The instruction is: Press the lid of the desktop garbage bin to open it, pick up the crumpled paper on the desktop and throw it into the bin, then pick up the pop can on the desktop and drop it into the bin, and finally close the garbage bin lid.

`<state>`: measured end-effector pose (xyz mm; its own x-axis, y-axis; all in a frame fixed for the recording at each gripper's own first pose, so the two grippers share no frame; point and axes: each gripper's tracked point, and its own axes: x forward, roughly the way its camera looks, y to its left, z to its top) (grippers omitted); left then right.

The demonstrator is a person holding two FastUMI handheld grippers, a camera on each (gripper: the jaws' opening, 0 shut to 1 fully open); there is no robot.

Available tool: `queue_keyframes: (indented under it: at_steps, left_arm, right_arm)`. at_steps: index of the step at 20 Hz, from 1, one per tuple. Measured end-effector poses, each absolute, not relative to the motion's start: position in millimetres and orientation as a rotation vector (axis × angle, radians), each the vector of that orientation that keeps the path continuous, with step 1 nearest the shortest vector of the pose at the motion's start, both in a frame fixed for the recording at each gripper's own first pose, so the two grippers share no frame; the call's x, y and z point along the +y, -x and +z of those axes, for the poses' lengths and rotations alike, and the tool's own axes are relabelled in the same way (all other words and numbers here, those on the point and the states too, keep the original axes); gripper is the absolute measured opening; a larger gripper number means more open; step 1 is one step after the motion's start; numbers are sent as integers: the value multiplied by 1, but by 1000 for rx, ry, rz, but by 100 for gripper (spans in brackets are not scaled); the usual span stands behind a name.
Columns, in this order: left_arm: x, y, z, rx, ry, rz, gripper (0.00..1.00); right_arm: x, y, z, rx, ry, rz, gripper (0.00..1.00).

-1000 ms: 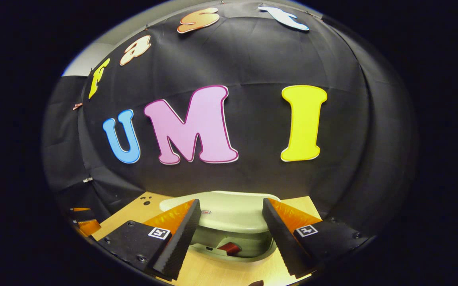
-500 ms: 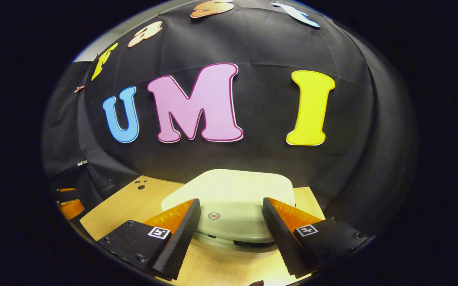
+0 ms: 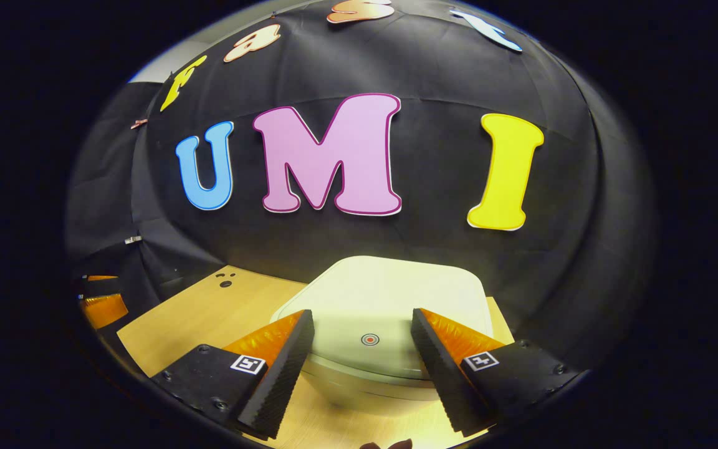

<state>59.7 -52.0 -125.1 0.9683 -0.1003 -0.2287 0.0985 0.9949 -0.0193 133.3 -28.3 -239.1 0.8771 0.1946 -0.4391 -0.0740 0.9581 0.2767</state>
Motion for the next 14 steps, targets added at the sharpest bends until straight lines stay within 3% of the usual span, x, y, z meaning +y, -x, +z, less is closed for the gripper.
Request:
queue_keyframes:
  at_steps: [8, 14]
  left_arm:
    - [-54, -58, -124, 228, 9, -99, 95]
    - [-55, -54, -117, 215, 1, -105, 95]
  right_arm:
    - [-27, -131, -247, 500, -235, 153, 100]
    - [-35, -133, -219, 412, -325, 132, 99]
